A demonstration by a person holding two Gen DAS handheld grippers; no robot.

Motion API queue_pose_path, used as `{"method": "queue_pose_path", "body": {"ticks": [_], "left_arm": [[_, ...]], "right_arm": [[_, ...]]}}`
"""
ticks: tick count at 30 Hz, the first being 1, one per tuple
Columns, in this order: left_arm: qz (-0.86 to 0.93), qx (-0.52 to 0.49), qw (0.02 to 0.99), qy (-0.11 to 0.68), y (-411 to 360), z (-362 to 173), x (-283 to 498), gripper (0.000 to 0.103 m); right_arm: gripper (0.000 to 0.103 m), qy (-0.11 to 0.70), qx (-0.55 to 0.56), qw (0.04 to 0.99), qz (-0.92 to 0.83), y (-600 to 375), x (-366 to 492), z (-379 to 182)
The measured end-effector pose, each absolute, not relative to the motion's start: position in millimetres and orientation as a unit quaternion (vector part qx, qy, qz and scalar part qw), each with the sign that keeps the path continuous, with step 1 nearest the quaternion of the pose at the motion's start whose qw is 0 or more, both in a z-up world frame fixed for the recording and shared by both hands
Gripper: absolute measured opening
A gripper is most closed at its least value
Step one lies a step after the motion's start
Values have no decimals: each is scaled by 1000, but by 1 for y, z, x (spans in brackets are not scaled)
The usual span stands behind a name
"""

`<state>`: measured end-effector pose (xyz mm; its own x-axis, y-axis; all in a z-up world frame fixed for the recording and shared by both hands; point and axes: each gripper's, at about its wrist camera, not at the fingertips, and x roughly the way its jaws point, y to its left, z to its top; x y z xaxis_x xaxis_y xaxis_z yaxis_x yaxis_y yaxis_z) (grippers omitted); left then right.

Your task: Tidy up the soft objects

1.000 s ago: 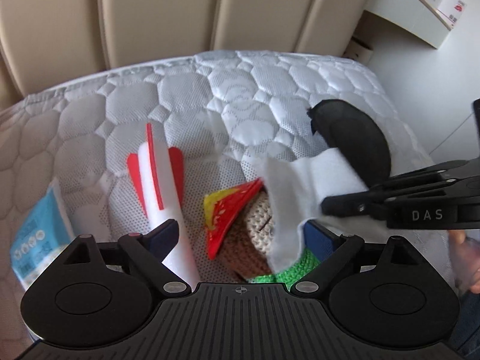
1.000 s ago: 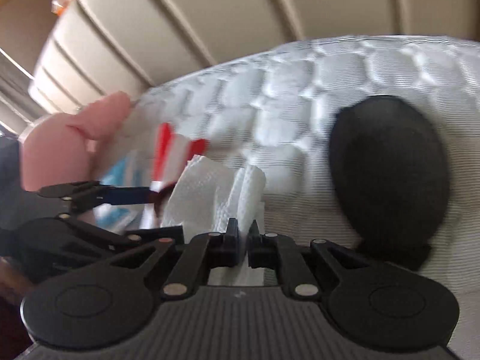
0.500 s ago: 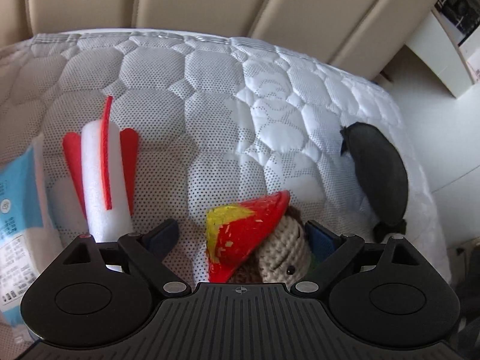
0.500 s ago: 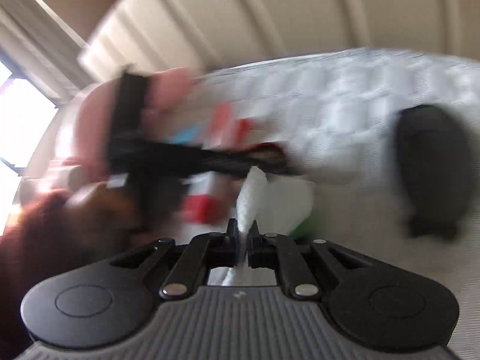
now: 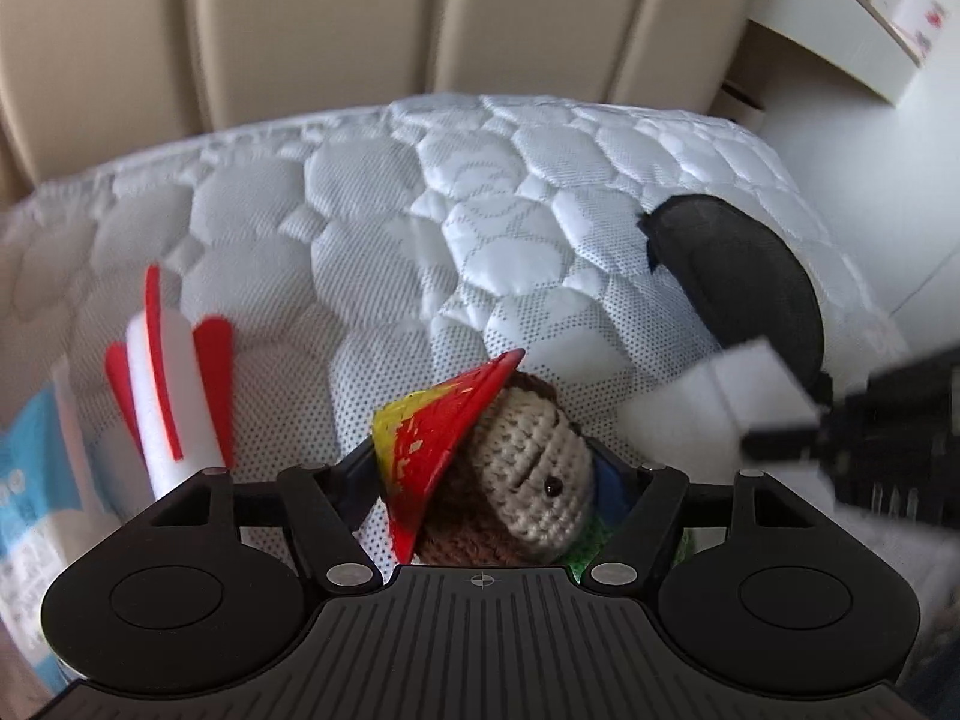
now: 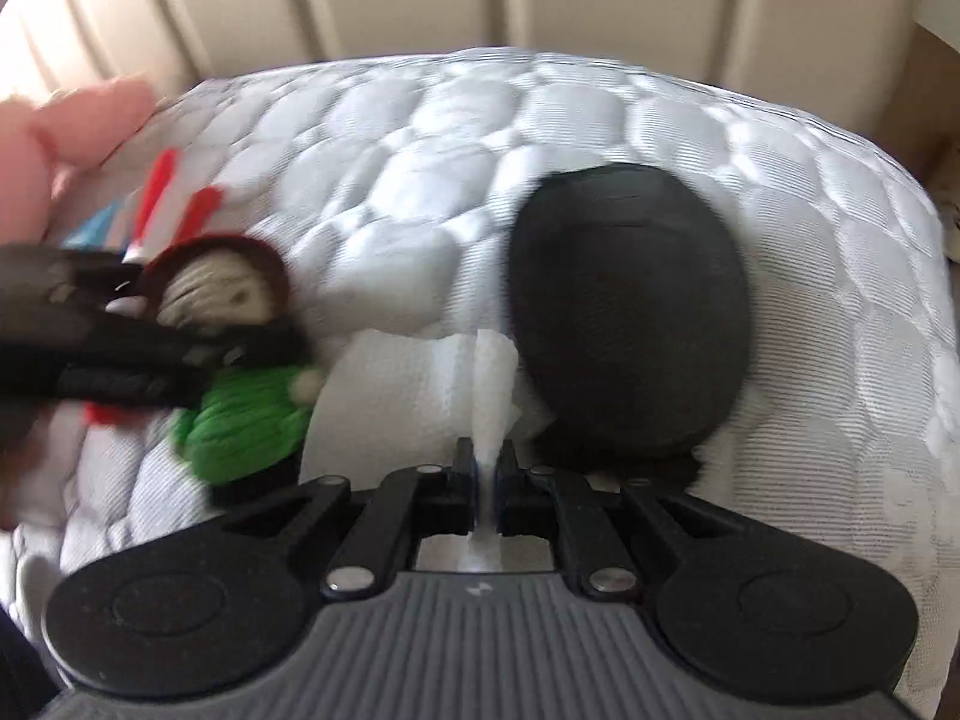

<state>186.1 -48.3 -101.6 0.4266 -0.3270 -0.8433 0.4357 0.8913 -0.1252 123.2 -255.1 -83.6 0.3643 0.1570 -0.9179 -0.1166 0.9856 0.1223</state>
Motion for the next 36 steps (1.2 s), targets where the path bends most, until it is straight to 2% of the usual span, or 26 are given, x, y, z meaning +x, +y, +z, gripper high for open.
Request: {"method": "queue_pose_path", "body": {"ticks": [8, 10, 11, 13, 18, 26, 30, 36], "left_arm": [[-255, 92, 845, 461, -64, -86, 169, 73], [-286, 74, 839, 457, -67, -80, 164, 78], [-304, 60, 833, 459, -67, -77, 163, 87], [-337, 26, 820, 461, -64, -71, 162, 93], [-406, -51, 765, 498, -55, -68, 159, 95], [-429, 7, 745, 511, -83, -84, 143, 97], [-404, 62, 753, 515, -88, -90, 138, 97], [-360, 31, 765, 534, -85, -98, 145, 97]], "right_arm": [[7, 519, 59, 849, 77, -273, 133, -70], [7, 518, 66, 850, 70, -276, 132, -68], [7, 518, 70, 850, 67, -278, 133, -68], [7, 516, 77, 851, 61, -279, 135, -68], [7, 500, 90, 860, 51, -284, 138, -62], [7, 404, 186, 882, 153, -294, 112, 3], [7, 446, 216, 844, 205, -279, 114, -11], [7, 523, 59, 846, 79, -278, 124, -46]]}}
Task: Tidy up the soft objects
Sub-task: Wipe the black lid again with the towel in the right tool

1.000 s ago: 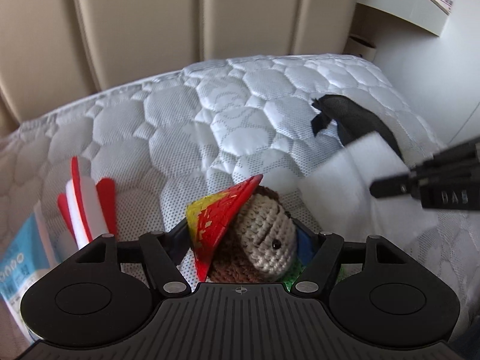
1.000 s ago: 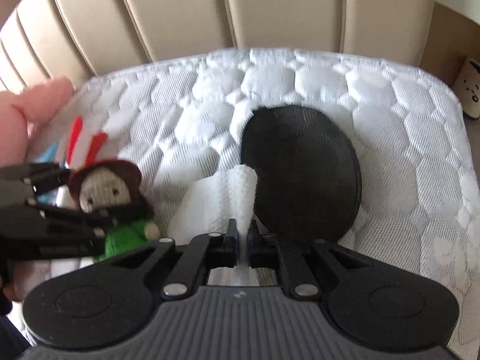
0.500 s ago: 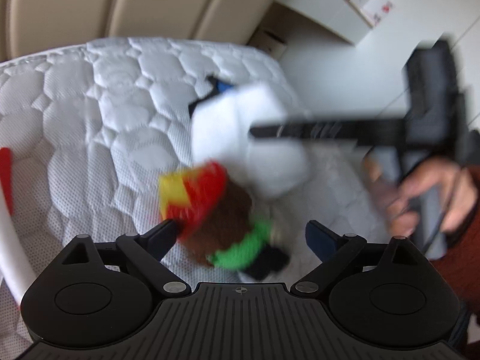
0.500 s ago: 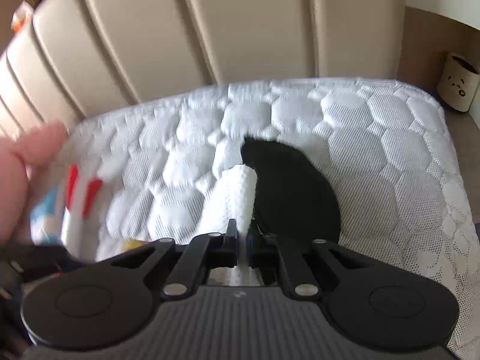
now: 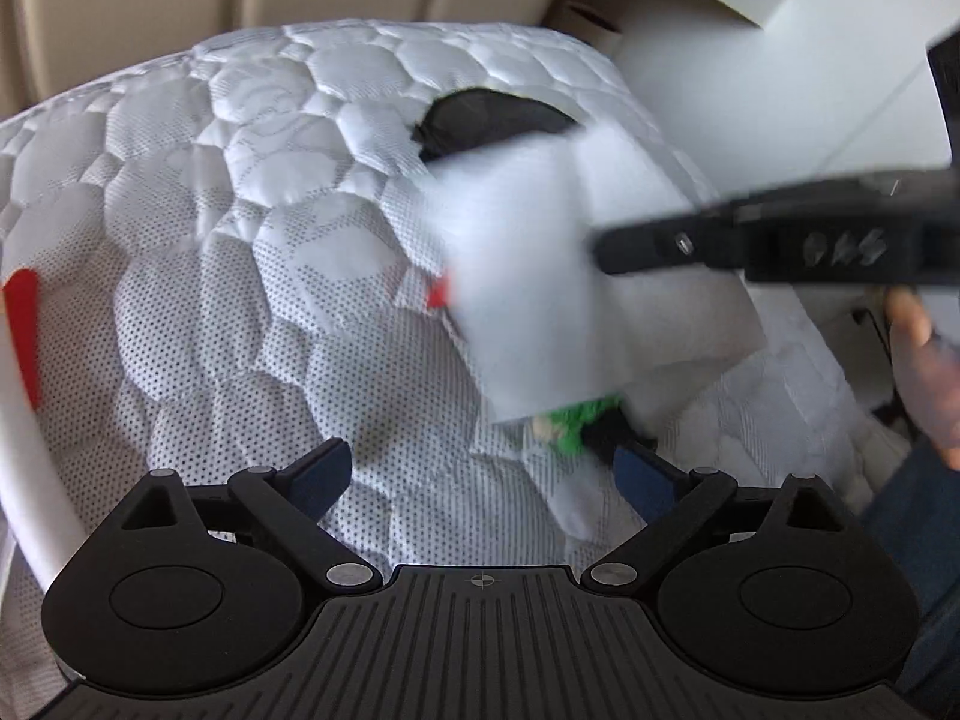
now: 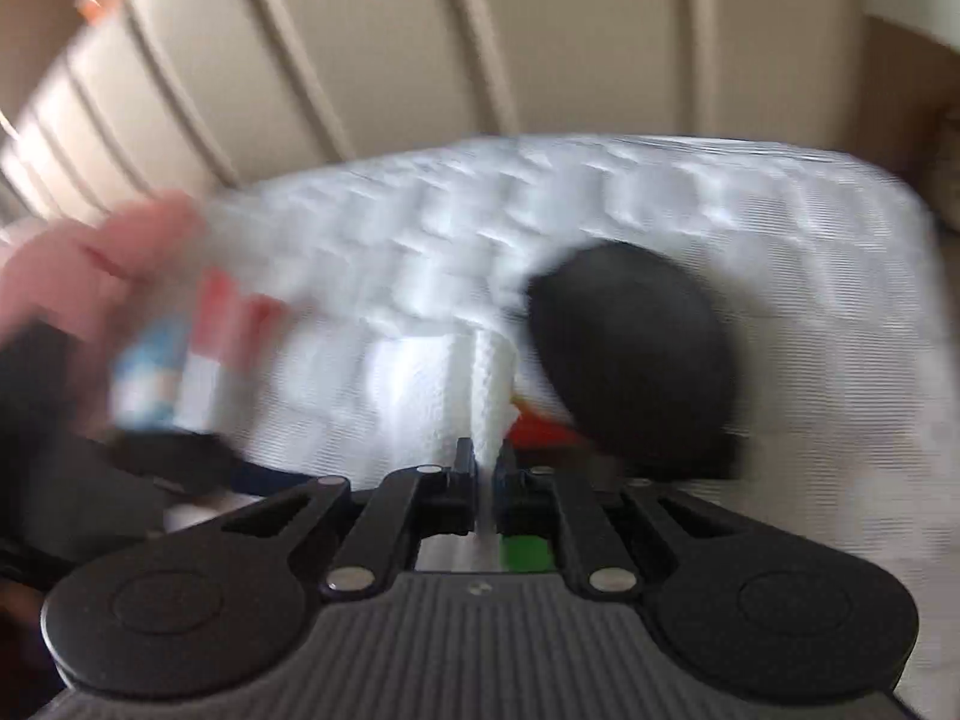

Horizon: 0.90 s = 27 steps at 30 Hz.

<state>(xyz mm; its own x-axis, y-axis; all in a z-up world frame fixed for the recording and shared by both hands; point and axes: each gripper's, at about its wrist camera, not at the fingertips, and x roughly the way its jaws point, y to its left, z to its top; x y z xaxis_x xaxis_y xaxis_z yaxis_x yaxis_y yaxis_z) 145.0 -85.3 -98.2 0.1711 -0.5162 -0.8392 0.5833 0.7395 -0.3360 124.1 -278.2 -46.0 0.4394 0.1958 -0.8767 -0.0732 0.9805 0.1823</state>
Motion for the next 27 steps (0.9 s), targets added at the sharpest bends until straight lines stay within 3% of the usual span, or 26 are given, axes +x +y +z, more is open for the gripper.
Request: {"method": "queue_pose_path", "body": {"ticks": [6, 11, 13, 16, 19, 24, 27], "left_arm": [[-344, -4, 769, 539, -118, -105, 154, 98], [-313, 31, 802, 508, -146, -112, 153, 96], [-300, 37, 813, 497, -151, -116, 151, 85], [-301, 44, 824, 478, -144, -109, 148, 80], [-278, 87, 838, 461, -124, -95, 147, 78], [-280, 251, 826, 418, -100, -80, 134, 78], [-311, 234, 804, 449, -86, -87, 138, 82]], "right_arm": [[7, 530, -15, 847, 22, -292, 130, -58], [7, 491, 40, 870, 28, -306, 127, -40], [7, 476, 65, 876, 39, -309, 126, -35], [7, 461, 72, 883, 49, -310, 124, -30], [7, 450, 102, 885, 69, -313, 122, -24], [7, 439, 145, 880, 112, -312, 120, -19], [7, 443, 192, 861, 158, -303, 119, -21]]}}
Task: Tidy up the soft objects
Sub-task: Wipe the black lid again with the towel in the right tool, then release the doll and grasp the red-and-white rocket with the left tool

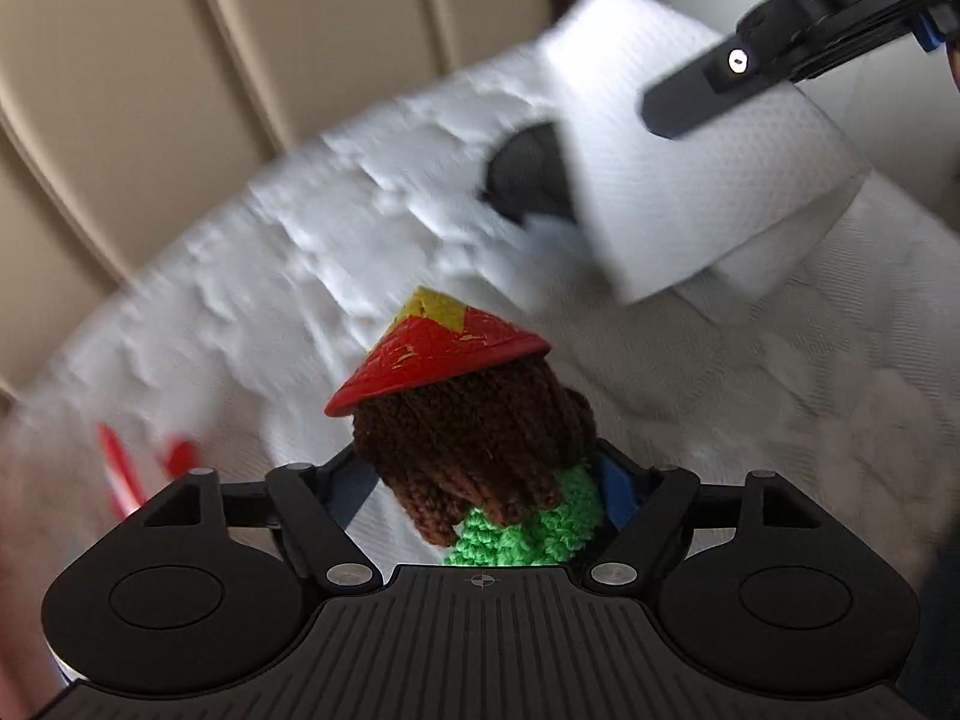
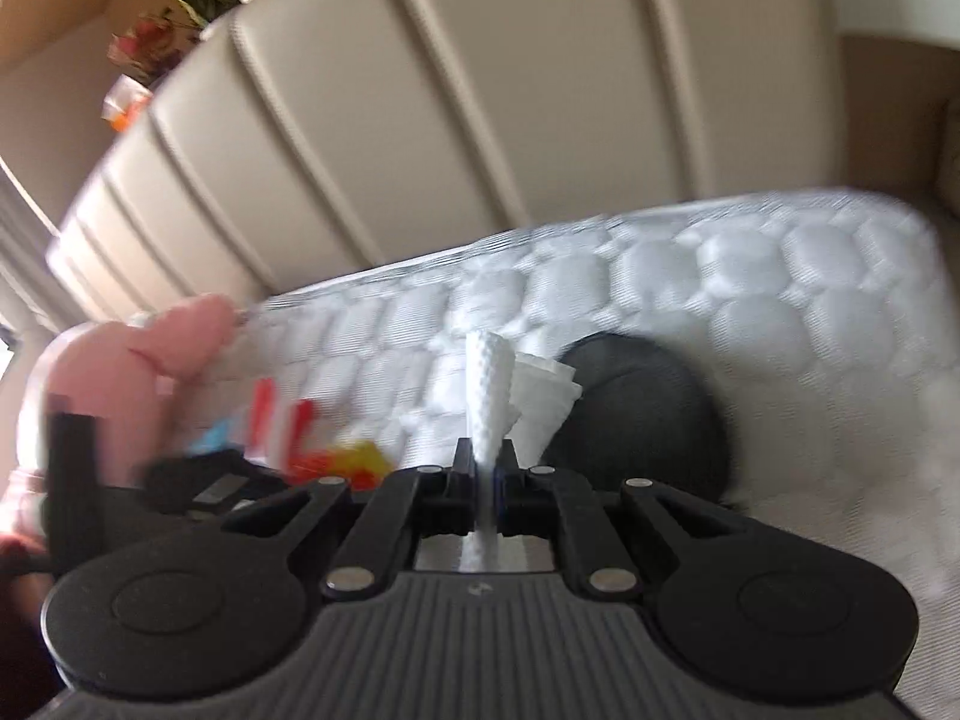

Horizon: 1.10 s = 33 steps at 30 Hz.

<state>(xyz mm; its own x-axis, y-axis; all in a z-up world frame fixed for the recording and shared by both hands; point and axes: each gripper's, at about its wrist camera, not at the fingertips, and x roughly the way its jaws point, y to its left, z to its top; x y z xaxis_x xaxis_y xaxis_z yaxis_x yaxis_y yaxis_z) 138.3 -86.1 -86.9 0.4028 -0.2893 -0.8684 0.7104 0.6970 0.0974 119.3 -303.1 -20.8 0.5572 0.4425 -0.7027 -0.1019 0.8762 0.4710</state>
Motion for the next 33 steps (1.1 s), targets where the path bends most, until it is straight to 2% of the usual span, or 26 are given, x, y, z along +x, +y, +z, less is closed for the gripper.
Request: {"method": "queue_pose_path", "body": {"ticks": [2, 3, 4, 8, 13, 16, 29, 31, 33], "left_arm": [[-317, 213, 792, 476, -77, -88, 143, 83], [-320, 202, 786, 489, -72, -88, 145, 92], [-319, 205, 783, 493, -67, -84, 144, 95], [-322, 212, 784, 486, -58, -73, 130, 95], [-298, 245, 777, 497, -72, -82, 128, 95], [-294, 240, 780, 498, -72, -82, 129, 95], [-262, 198, 805, 494, -59, -73, 143, 95], [-236, 175, 826, 482, -44, -61, 148, 95], [-192, 109, 852, 475, -13, -49, 160, 95]], "right_arm": [[7, 441, 227, 845, 199, -294, 117, -19], [7, 441, 240, 837, 219, -287, 116, -18], [7, 441, 251, 829, 235, -280, 116, -18], [7, 480, 263, 786, 286, -246, 120, -40], [7, 549, 144, 777, 272, -209, 108, -74], [7, 567, 126, 778, 240, -214, 110, -85], [7, 569, 91, 805, 140, -247, 119, -92], [7, 562, 107, 810, 128, -258, 120, -87], [7, 552, 133, 814, 122, -271, 121, -79]]}}
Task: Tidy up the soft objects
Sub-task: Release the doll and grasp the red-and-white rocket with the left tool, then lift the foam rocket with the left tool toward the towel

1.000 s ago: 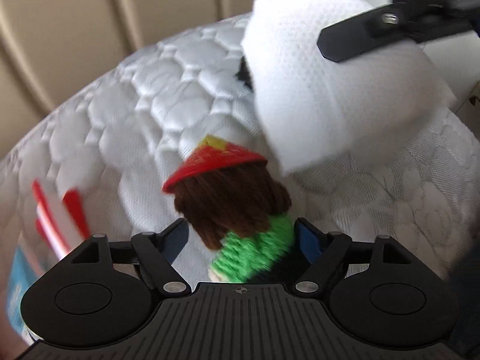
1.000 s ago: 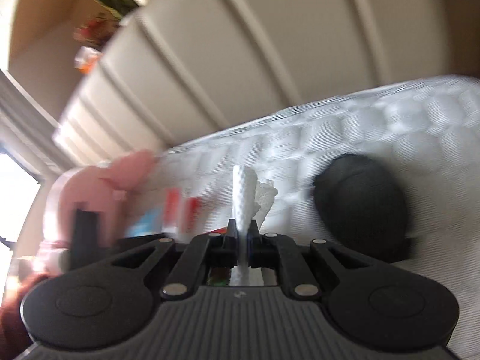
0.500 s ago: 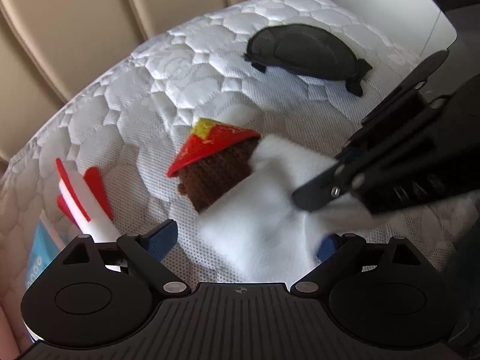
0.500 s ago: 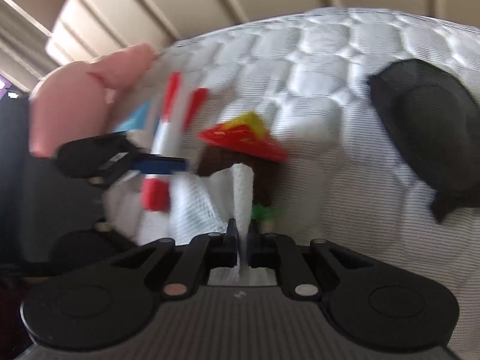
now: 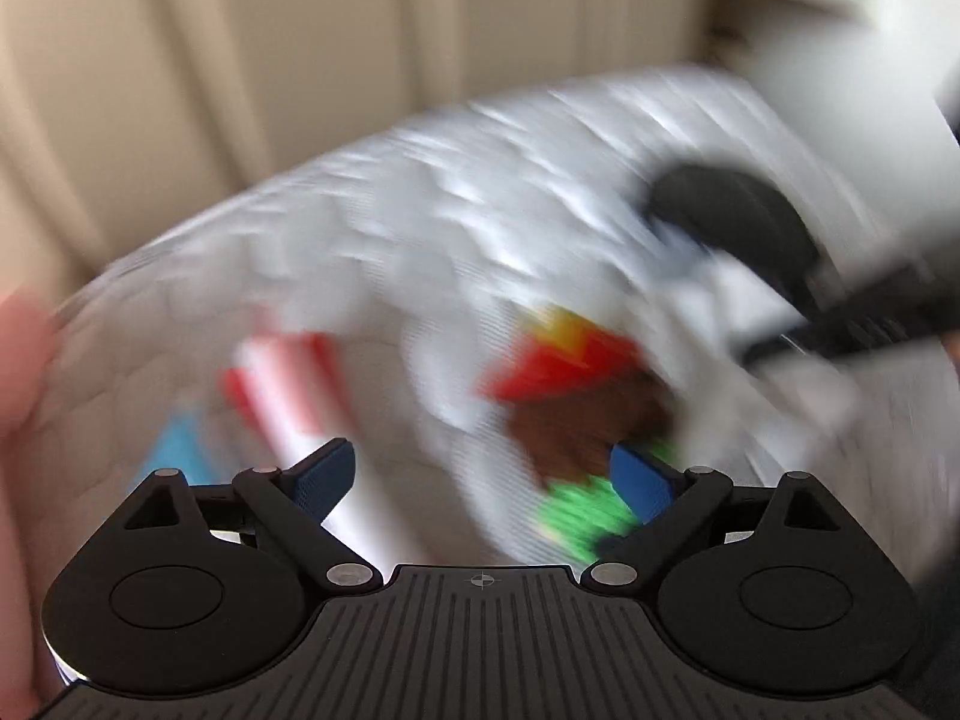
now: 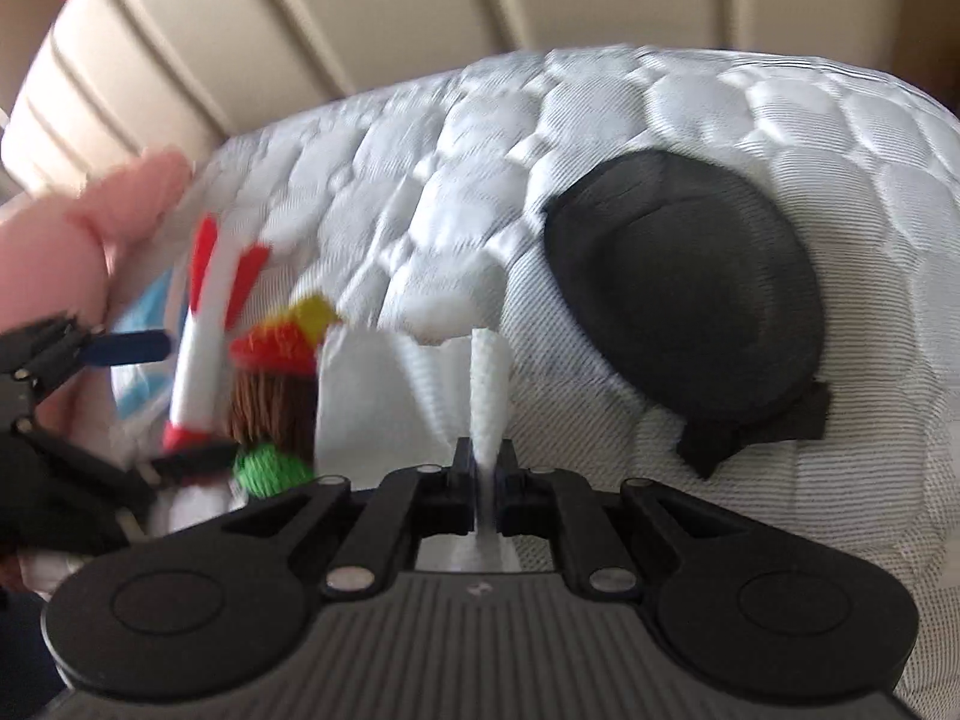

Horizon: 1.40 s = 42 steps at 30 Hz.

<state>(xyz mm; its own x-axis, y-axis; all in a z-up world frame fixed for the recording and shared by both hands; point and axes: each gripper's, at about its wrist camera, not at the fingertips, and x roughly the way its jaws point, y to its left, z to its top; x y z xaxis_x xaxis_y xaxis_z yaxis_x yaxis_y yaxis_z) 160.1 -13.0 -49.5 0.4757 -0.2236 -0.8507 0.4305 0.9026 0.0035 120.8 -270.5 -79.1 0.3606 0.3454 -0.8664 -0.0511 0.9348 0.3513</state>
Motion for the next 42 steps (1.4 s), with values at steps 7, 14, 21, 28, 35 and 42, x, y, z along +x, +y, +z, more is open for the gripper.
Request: {"method": "queue_pose_path", "body": {"ticks": [7, 14, 21, 28, 35, 42], "left_arm": [[-113, -18, 865, 488, 36, -55, 189, 95], [-97, 177, 855, 477, -30, -99, 201, 95], [-94, 63, 862, 494, -10, -102, 216, 40], [-219, 55, 856, 465, -50, -79, 187, 40], [-263, 29, 839, 476, -46, -70, 173, 41], [-102, -122, 883, 441, 56, -25, 188, 72]], "right_arm": [[7, 516, 181, 829, 115, -291, 122, -55], [7, 495, 196, 837, 124, -294, 121, -43], [7, 467, 222, 844, 141, -299, 119, -31], [7, 458, 218, 851, 133, -299, 118, -29], [7, 442, 203, 865, 123, -298, 115, -25], [7, 401, 212, 863, 223, -246, 122, 11]]}}
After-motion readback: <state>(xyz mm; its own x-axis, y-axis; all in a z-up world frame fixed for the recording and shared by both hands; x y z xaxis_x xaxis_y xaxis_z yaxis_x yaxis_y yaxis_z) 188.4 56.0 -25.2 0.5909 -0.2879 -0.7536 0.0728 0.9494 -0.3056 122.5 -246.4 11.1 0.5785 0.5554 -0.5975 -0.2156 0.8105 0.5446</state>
